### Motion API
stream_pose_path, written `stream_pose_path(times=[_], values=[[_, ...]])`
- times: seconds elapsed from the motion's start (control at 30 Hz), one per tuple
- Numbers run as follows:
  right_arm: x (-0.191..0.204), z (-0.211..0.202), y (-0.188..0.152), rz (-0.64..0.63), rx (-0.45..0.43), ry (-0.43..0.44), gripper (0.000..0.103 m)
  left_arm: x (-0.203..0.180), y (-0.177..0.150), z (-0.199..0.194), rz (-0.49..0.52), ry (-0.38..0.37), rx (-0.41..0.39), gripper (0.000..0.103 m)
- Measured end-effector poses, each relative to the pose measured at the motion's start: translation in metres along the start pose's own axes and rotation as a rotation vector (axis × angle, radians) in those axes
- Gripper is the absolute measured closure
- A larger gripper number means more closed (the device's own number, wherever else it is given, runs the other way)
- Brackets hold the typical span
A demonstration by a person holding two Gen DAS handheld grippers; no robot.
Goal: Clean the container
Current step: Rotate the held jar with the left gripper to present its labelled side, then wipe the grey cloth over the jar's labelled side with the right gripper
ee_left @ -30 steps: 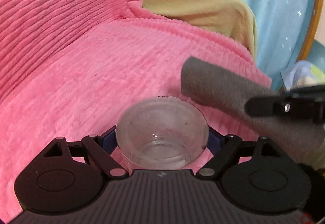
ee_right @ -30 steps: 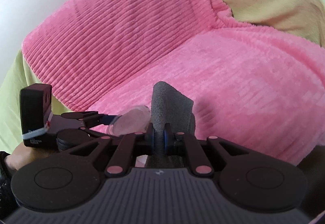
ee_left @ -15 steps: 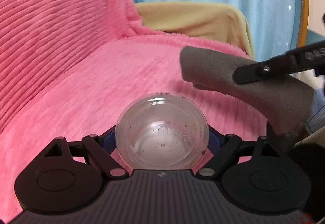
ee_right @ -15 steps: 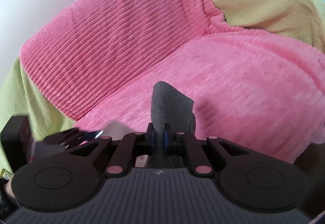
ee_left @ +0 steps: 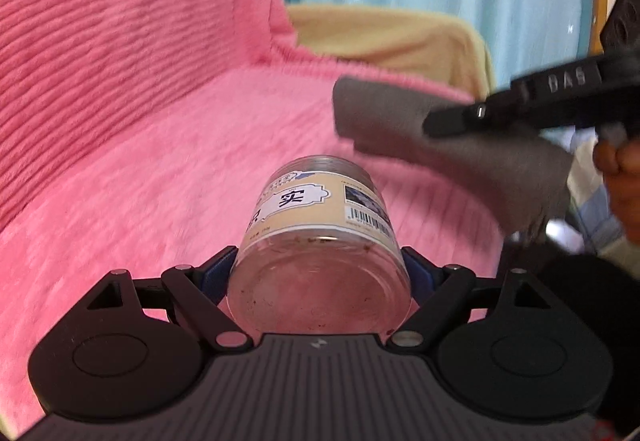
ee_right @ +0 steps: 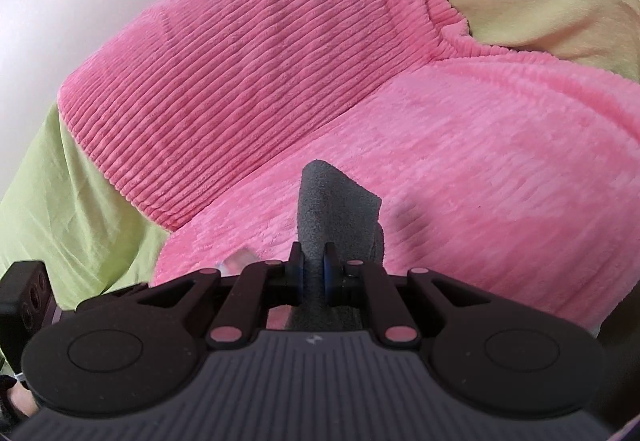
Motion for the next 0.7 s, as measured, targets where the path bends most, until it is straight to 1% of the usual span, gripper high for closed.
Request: stream_pose_path(times=[0.07, 0.1, 0.2, 0.27, 0.33, 0.4, 0.47, 0.57, 0.6, 0.63, 0.7], values=[[0.001, -0.002, 0.005, -0.006, -0.013, 0.003, 0.096, -0.006, 0.010, 0.009, 0.012, -0.022, -0.031, 0.018], [0.001, -0.003, 0.007, -0.012, -0.020, 0.009, 0.096, -0.009, 0.012, 0.016, 0.030, -0.026, -0.030, 0.018], [0.007, -0.004, 0.011, -0.040, -0.022, 0.037, 0.096, -0.016, 0.002, 0.037, 0.118, -0.003, 0.021, 0.018], [0.014, 0.000, 0.010, -0.078, -0.008, 0.073, 0.096, -0.017, -0.004, 0.039, 0.144, -0.003, 0.020, 0.018], [0.021, 0.010, 0.007, -0.126, 0.014, 0.112, 0.096, -0.016, -0.006, 0.037, 0.149, -0.009, 0.015, 0.018], [0.026, 0.024, 0.004, -0.156, 0.031, 0.133, 0.096, -0.016, -0.008, 0.035, 0.165, -0.013, 0.009, 0.018], [0.026, 0.040, 0.001, -0.167, 0.049, 0.133, 0.096, -0.015, -0.009, 0.034, 0.166, -0.015, 0.009, 0.018], [0.034, 0.045, -0.005, -0.171, 0.061, 0.160, 0.096, -0.012, -0.009, 0.034, 0.145, -0.013, 0.013, 0.018], [0.038, 0.045, -0.008, -0.171, 0.067, 0.182, 0.096, -0.012, -0.009, 0.035, 0.145, -0.012, 0.012, 0.018], [0.046, 0.044, -0.014, -0.180, 0.083, 0.226, 0.096, -0.012, -0.010, 0.035, 0.144, -0.011, 0.010, 0.018], [0.059, 0.040, -0.025, -0.238, 0.111, 0.285, 0.096, -0.013, -0.012, 0.035, 0.151, -0.008, 0.012, 0.018]])
Point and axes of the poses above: each gripper's, at about its wrist camera, not at the fingertips, and z roughly the way its jaws point, x to its left, y to its top, the point moved 10 cm from there along z, roughly the way its jaws point, and after that the axes turned 3 degrees about -z, right-handed, at the moved point
